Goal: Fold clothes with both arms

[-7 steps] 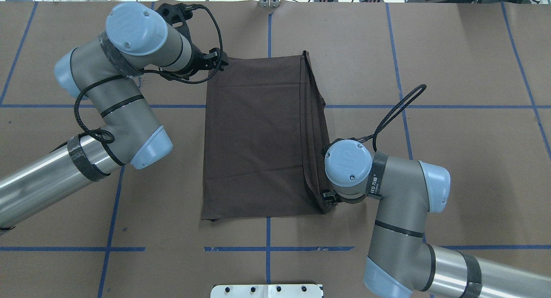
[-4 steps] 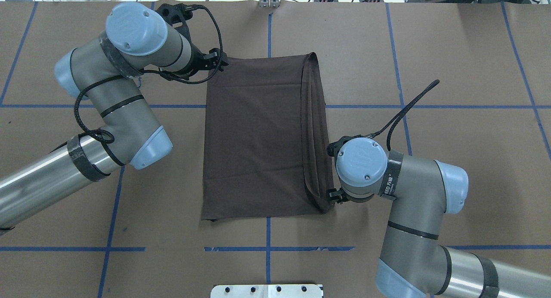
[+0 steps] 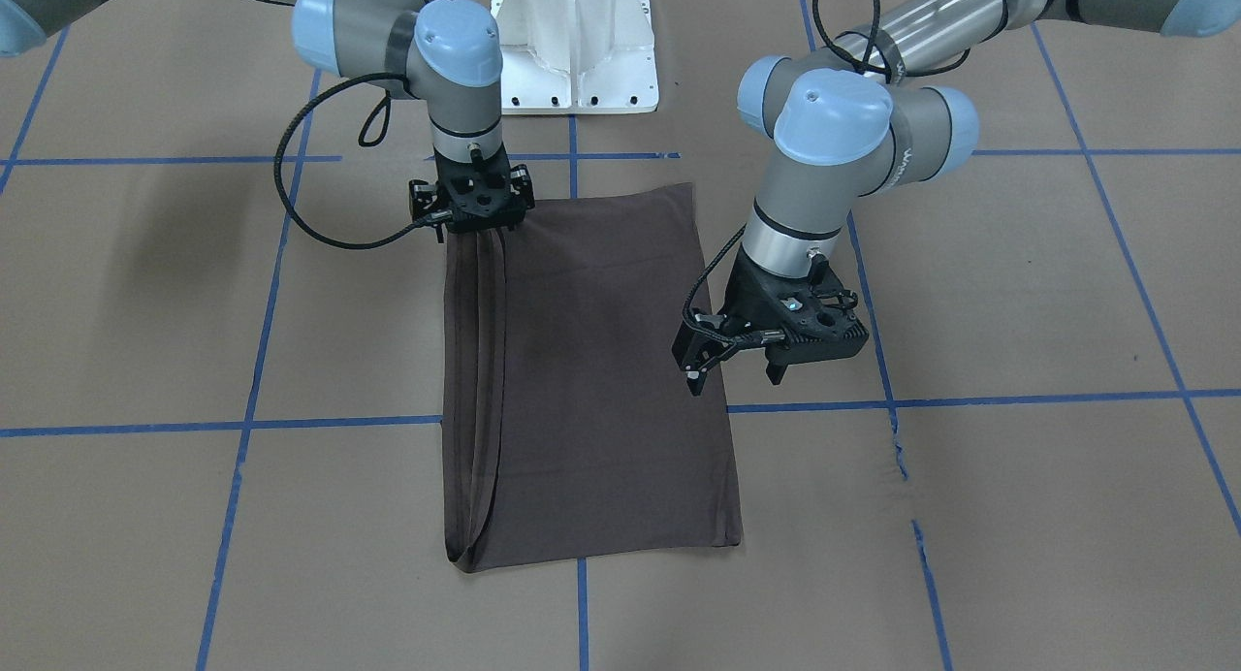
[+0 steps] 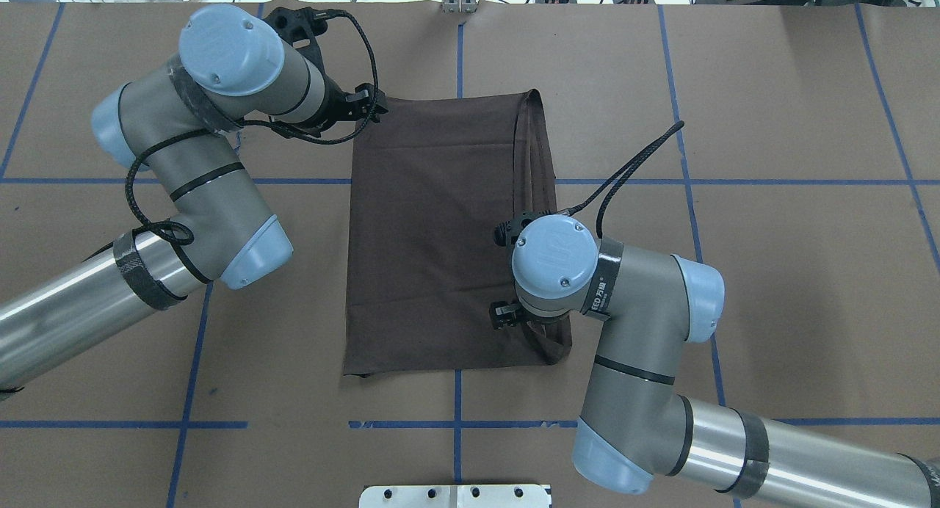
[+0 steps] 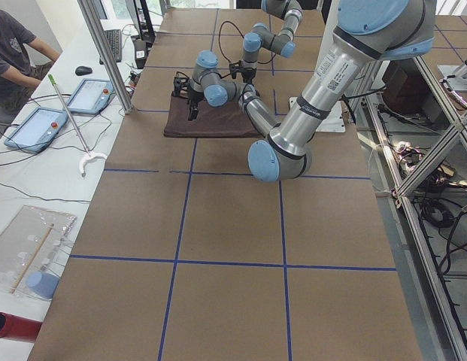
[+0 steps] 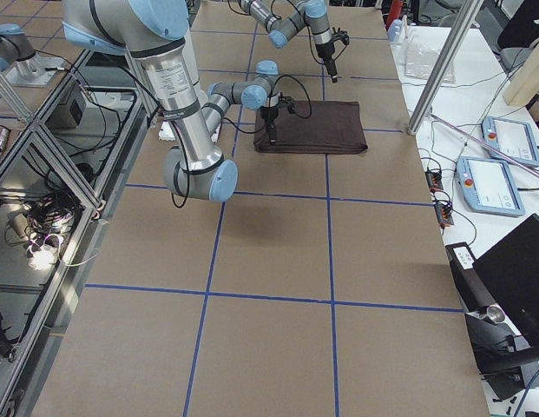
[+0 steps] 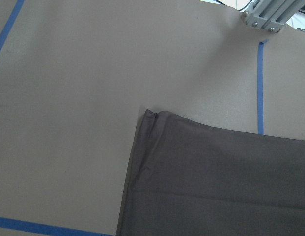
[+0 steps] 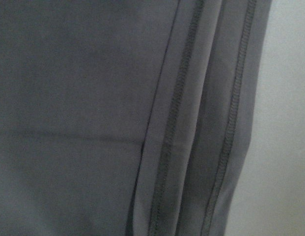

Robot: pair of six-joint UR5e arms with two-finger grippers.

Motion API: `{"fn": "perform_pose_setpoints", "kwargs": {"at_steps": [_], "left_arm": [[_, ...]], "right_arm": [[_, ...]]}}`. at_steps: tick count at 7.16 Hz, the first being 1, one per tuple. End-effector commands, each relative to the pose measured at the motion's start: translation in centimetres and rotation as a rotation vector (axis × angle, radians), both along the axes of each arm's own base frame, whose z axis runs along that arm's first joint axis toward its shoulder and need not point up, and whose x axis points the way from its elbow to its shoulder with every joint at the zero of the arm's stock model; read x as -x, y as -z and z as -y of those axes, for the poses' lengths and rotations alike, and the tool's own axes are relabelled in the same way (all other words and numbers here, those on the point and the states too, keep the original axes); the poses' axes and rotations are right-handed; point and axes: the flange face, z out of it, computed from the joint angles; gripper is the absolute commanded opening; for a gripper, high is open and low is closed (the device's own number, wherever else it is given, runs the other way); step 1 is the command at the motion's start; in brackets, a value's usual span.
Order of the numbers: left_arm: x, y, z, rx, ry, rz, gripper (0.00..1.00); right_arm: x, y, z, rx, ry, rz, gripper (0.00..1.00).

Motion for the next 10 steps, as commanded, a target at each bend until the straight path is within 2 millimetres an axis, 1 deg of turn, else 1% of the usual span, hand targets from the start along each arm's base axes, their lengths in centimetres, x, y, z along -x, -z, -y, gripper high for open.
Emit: {"fn": "perform_pose_setpoints", "kwargs": {"at_steps": [1,2,3,4,6,8,9,10], "left_arm": [[0.0,0.0,0.0,0.000,-0.001,0.000,1.00],[0.0,0.0,0.0,-0.001,-0.001,-0.001,1.00],[0.0,0.0,0.0,-0.001,0.000,-0.001,1.00],[0.0,0.0,0.0,-0.001,0.000,-0.001,1.00],[0.0,0.0,0.0,-0.002,-0.001,-0.002,1.00],[0.1,0.2,0.0,-0.003,0.001,-0.005,1.00],[0.1,0.3,-0.2,-0.004,0.001,-0.007,1.00],[0.1,0.3,-0.2,-0.003,0.000,-0.010,1.00]], "right_arm": [[0.7,-0.3,0.3,0.013,0.010,-0.012,1.00],[0.7,-1.4,0.4,0.051,0.028,-0.022,1.00],[0.6,-1.7,0.7,0.067,0.031,-0.027,1.00],[0.7,-2.7,0.7,0.081,0.032,-0.052,1.00],[0.5,-3.0,0.6,0.103,0.037,-0.074,1.00],[-0.3,-3.6,1.5,0.117,0.018,-0.099,1.00],[-0.7,-4.0,1.6,0.128,0.014,-0.121,1.00],[-1.4,-3.9,1.7,0.136,0.008,-0.137,1.00]]}}
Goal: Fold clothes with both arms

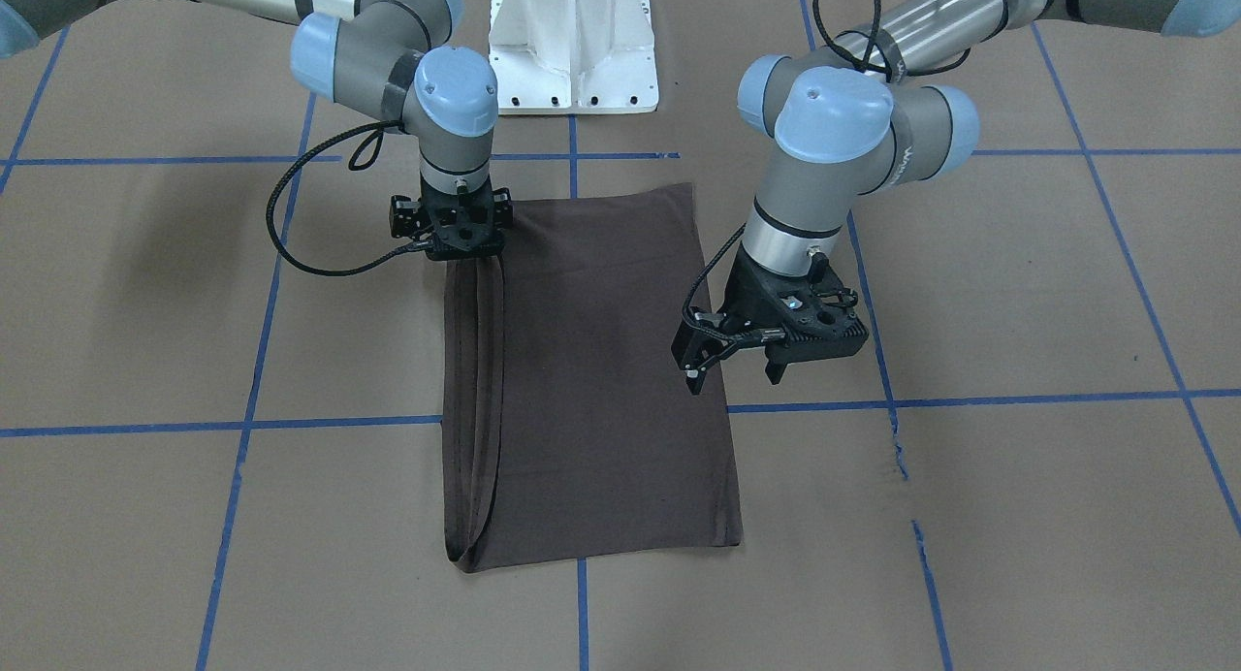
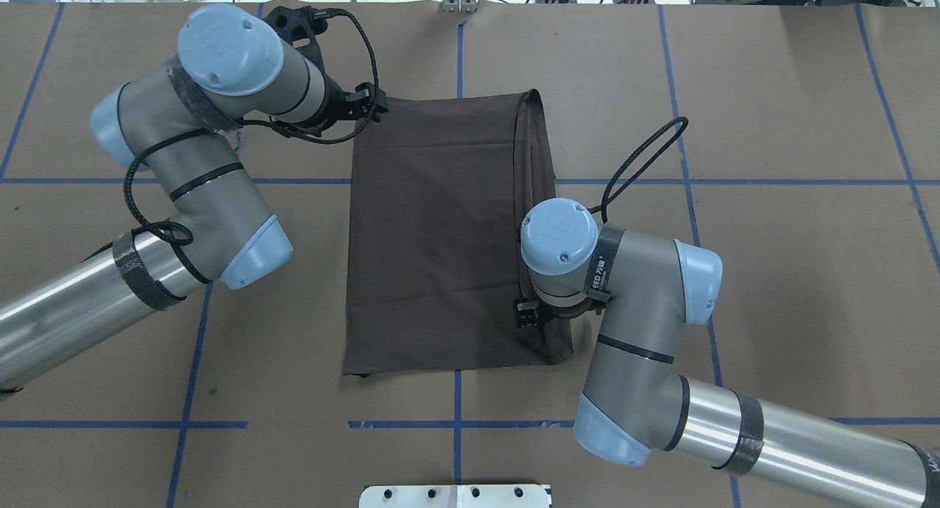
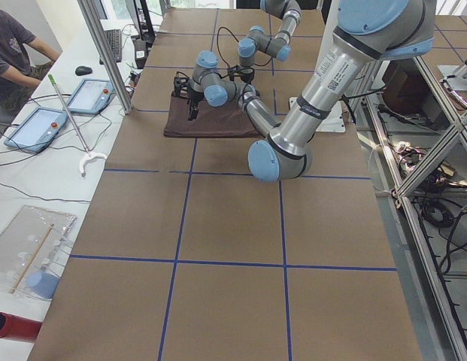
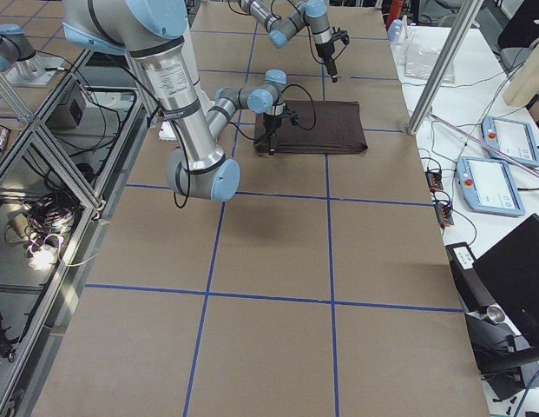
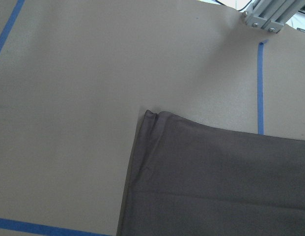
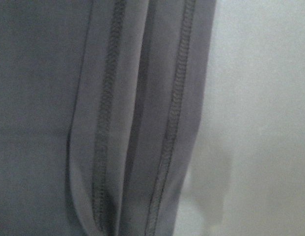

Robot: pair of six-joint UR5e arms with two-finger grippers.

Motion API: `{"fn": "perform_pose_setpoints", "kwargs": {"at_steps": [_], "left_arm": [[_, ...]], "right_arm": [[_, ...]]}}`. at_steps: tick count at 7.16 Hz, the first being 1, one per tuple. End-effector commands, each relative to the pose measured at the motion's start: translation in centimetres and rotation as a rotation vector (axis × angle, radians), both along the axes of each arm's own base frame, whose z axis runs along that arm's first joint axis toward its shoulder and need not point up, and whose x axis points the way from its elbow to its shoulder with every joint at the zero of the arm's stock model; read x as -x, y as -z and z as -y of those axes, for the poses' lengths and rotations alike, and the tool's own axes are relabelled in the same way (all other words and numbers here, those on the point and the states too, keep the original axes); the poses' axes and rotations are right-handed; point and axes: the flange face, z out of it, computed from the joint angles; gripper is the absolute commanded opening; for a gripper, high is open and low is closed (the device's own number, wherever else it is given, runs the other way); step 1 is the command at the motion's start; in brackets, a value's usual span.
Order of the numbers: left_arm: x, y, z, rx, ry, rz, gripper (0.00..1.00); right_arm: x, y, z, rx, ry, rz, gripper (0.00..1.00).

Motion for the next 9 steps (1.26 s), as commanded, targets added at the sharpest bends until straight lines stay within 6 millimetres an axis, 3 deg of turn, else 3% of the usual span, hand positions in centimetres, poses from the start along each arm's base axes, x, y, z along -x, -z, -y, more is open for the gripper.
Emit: {"fn": "perform_pose_setpoints", "kwargs": {"at_steps": [1,3,6,7,8,9], "left_arm": [[0.0,0.2,-0.1,-0.001,0.000,-0.004,1.00],[0.2,0.6,-0.2,-0.005,0.000,-0.010,1.00],[0.4,1.4,-0.8,-0.014,-0.004,-0.021,1.00],[0.8,-0.9,-2.7,0.032,-0.053,-0.040,1.00],[1.3,-2.5,-7.0,0.120,-0.039,-0.092,1.00],[0.2,-2.5,-11.7,0.191,-0.052,-0.130,1.00]], "right_arm": [[-1.9,-1.3,-0.3,0.018,-0.008,-0.037,1.00],[-6.1,-4.6,-1.9,0.021,-0.016,-0.061,1.00],[-8.2,2.7,1.5,-0.036,-0.082,0.071,1.00],[-8.7,4.6,1.7,-0.061,-0.101,0.139,1.00],[-9.0,5.9,1.7,-0.073,-0.105,0.217,1.00],[-9.4,6.6,1.5,-0.053,-0.113,0.242,1.00]]}}
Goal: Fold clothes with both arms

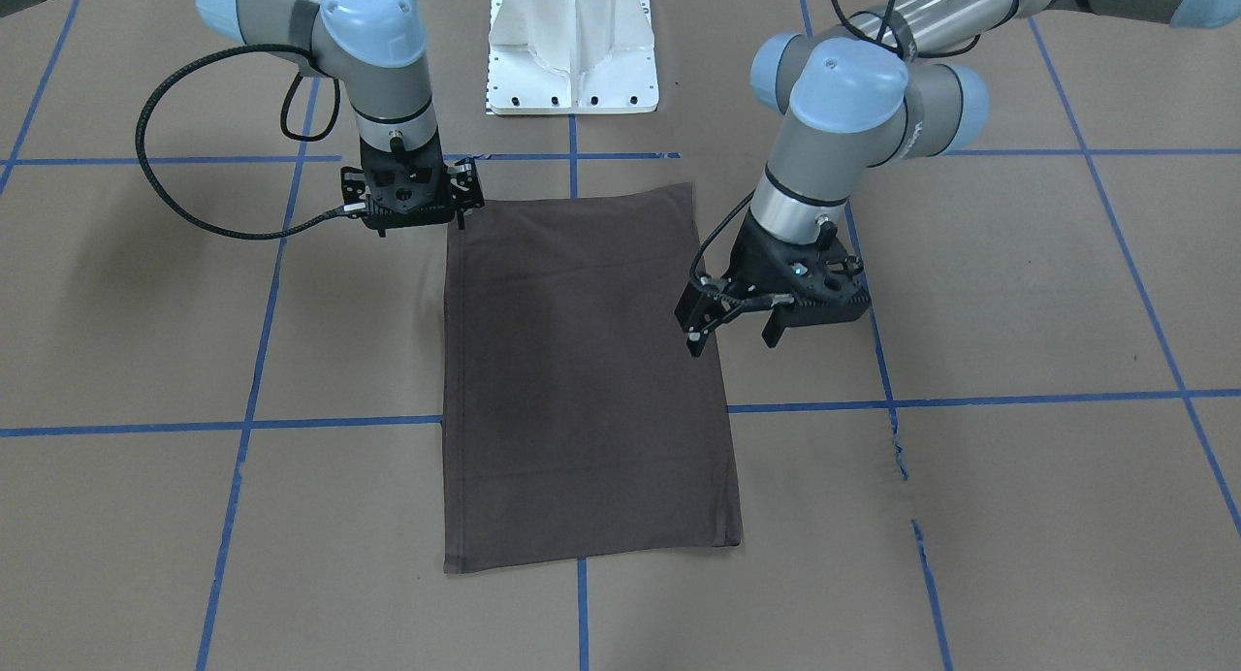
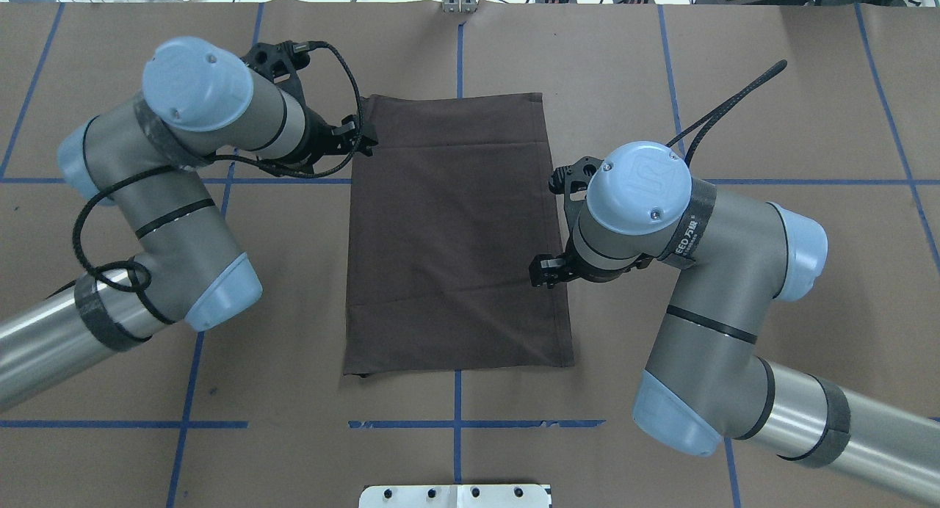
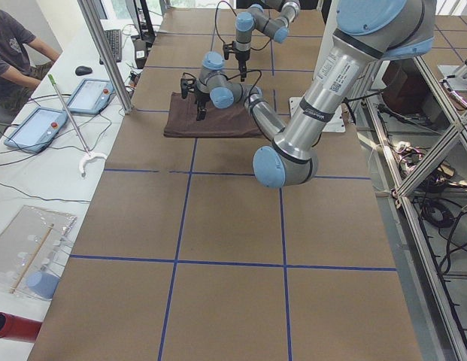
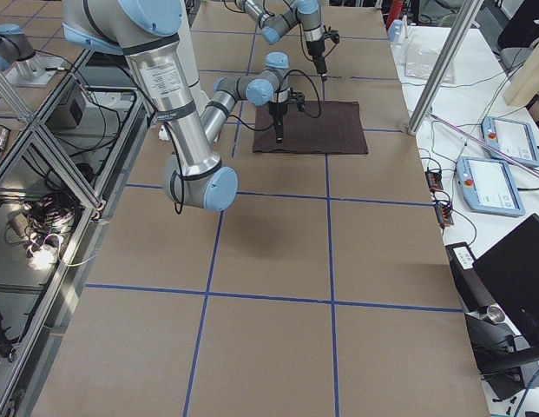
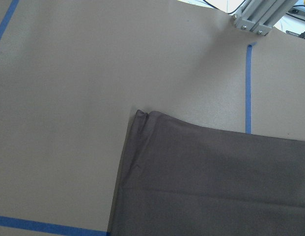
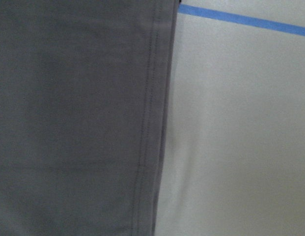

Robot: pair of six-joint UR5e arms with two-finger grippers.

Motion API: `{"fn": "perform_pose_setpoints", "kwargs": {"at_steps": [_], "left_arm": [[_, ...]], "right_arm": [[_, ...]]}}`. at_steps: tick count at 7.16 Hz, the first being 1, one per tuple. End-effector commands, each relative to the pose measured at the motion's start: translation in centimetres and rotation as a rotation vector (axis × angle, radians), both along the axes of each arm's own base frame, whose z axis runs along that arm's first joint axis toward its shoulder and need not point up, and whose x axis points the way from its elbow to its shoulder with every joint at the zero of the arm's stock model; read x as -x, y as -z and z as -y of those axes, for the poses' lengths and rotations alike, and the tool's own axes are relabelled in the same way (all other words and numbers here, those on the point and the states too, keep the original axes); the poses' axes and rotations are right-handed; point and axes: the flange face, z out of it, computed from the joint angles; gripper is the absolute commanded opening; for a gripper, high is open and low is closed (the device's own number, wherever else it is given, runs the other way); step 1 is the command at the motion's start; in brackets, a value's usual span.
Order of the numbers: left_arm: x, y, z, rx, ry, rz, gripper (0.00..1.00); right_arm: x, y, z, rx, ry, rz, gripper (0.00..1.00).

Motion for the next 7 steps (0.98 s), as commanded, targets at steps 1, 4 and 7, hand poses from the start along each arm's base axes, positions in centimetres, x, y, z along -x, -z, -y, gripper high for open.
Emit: {"fn": "perform_pose_setpoints", "kwargs": {"at_steps": [1,4,7], "left_arm": [[-2.5,-1.6,-9.3,0.170,0.003,-0.057,1.00],[-10.6,-3.2,-19.7,0.334,0.074,0.014,0.92],[-10.7,-3.8,-20.0,0.343,0.077,0.046,0.88]], "right_arm": [[-0.9,2.0,-0.5,0.015,-0.014,0.074,1.00],[-1.2,2.4,-0.7,0.030,-0.026,0.089,1.00],[-1.4,3.0,-0.5,0.025,-0.031,0.098,1.00]]}}
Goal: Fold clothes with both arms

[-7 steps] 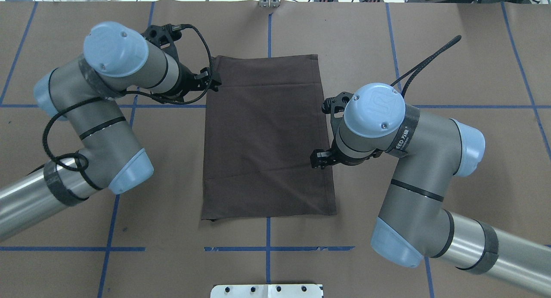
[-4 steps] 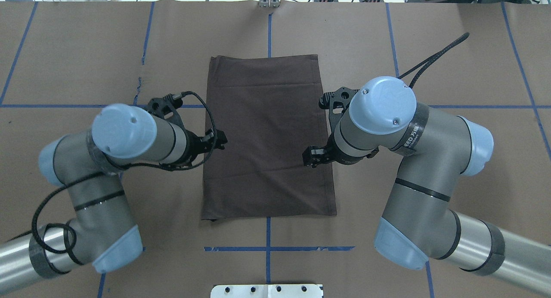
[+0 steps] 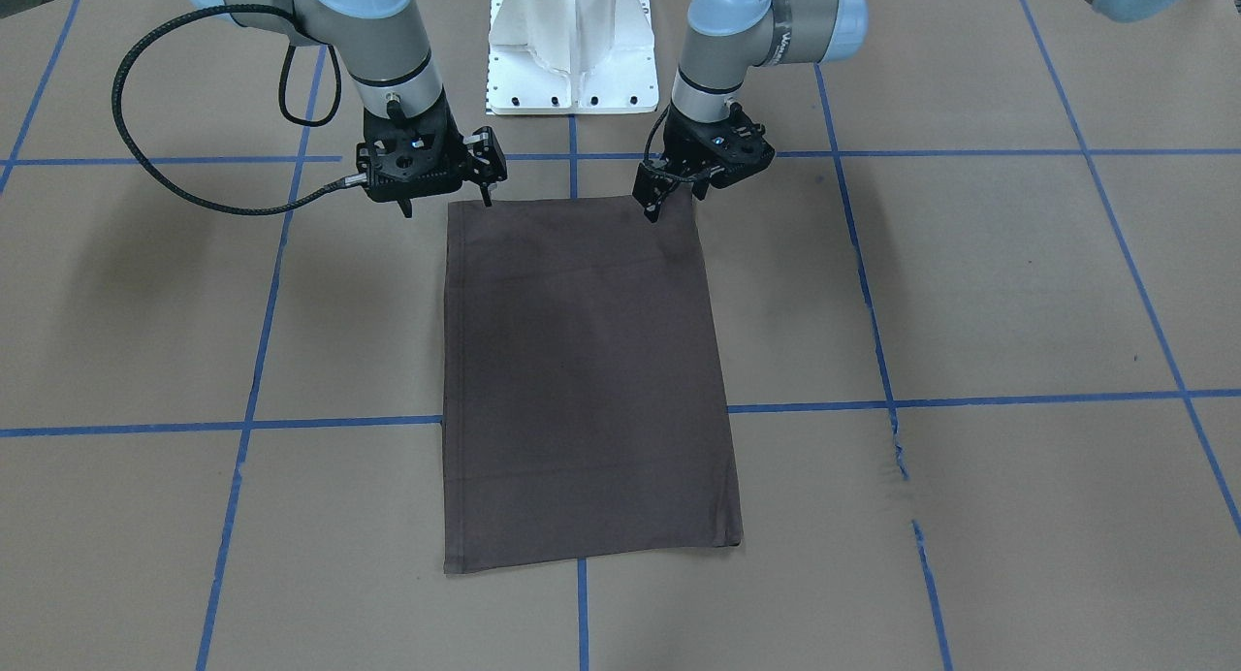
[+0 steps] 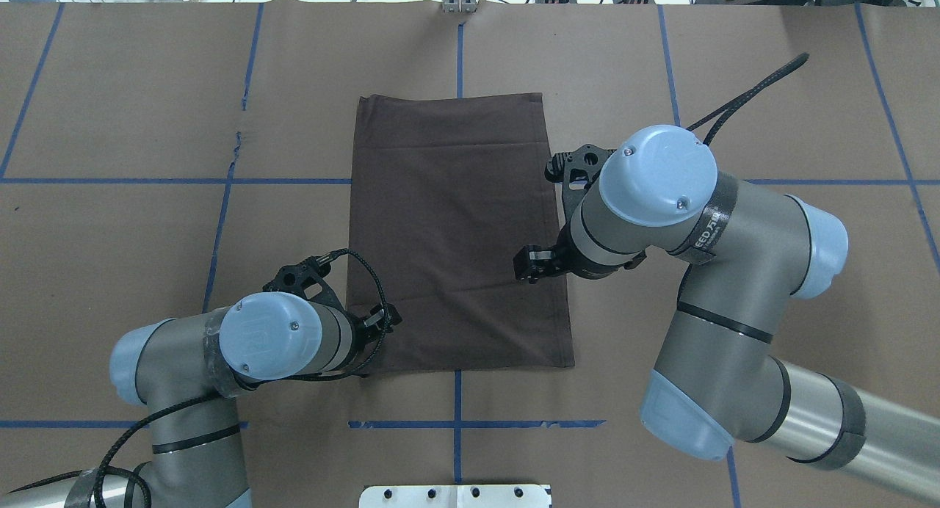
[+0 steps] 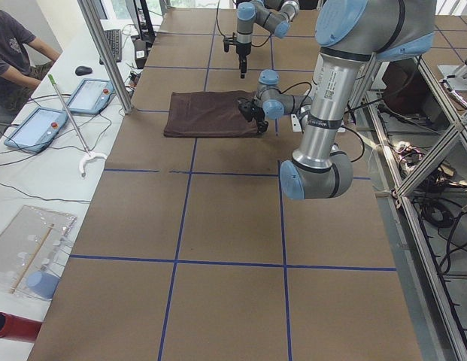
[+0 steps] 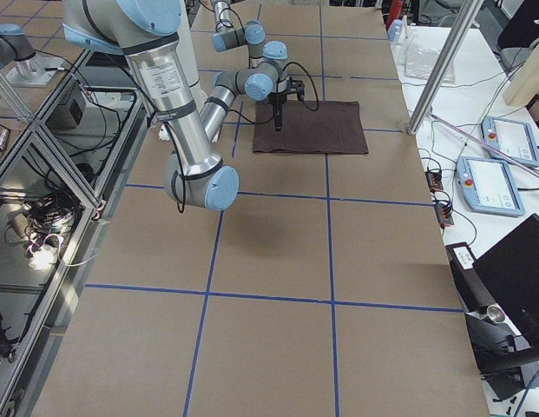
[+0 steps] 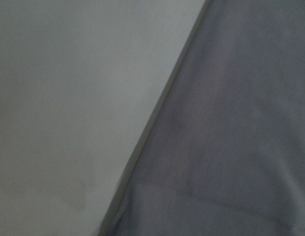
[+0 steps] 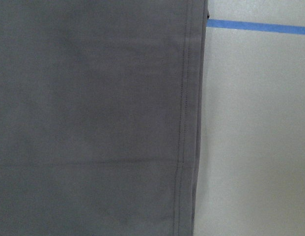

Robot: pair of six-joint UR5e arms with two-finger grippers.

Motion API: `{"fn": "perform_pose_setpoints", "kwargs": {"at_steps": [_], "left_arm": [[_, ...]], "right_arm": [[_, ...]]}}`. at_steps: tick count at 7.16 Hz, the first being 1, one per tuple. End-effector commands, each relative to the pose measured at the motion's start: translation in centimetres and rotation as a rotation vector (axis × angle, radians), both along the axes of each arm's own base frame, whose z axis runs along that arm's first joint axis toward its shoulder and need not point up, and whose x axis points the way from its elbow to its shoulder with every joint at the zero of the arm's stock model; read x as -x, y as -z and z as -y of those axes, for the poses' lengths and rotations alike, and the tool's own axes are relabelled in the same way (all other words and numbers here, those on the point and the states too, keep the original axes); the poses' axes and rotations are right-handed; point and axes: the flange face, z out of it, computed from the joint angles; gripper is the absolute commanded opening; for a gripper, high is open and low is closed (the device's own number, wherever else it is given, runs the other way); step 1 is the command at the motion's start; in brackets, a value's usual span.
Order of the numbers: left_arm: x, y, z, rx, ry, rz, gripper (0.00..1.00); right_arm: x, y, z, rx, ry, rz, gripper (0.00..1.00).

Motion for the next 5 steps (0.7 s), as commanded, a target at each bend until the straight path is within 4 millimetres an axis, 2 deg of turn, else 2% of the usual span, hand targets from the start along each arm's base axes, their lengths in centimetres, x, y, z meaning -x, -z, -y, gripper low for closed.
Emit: {"fn": "perform_pose_setpoints", "kwargs": {"at_steps": [1,4,5], "left_arm": [[-0.2,-0.7,-0.4,0.006,-0.003,0.016,0.88],[-0.9,-0.6,-1.3,0.011,-0.021,0.034,0.88],[-1.1,-0.6,-1.4,0.014,-0.023,0.035,0.85]], "right_arm": [[-0.1,0.3,0.0,-0.002,-0.002,0.005,1.00],[-0.2,0.5,-0.1,-0.005,-0.001,0.011,1.00],[-0.6,0.8,0.0,-0.007,-0.002,0.017,1.00]]}}
